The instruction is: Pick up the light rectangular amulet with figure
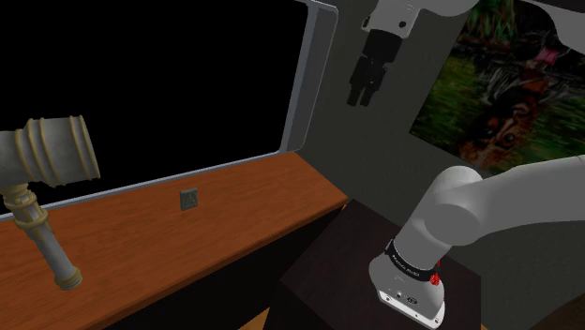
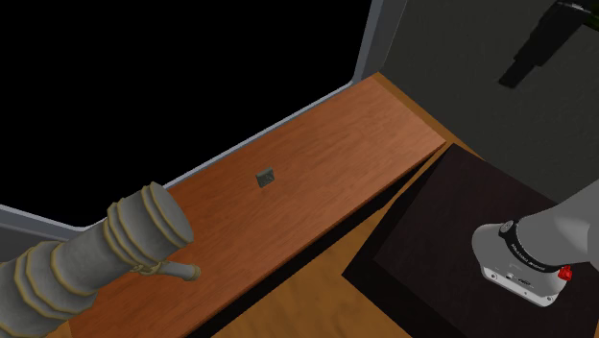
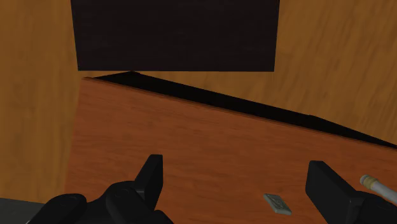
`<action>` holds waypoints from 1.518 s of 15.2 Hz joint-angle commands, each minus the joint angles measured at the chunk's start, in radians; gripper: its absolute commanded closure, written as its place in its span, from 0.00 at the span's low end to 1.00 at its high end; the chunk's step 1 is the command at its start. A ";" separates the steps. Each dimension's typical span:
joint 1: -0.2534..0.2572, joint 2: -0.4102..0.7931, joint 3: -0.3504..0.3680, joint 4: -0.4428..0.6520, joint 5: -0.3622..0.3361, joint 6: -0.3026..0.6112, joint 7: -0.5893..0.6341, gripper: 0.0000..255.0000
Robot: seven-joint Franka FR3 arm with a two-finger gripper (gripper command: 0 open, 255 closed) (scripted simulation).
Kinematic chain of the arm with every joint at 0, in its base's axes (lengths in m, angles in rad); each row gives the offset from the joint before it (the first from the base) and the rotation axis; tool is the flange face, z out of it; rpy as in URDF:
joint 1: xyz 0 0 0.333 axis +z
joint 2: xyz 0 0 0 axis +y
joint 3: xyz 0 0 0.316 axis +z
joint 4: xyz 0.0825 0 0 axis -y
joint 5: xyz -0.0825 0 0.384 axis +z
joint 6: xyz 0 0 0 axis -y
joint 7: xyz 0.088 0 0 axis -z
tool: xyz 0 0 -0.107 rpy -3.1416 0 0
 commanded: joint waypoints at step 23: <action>0.080 0.617 0.275 0.030 0.017 0.630 0.237 0.00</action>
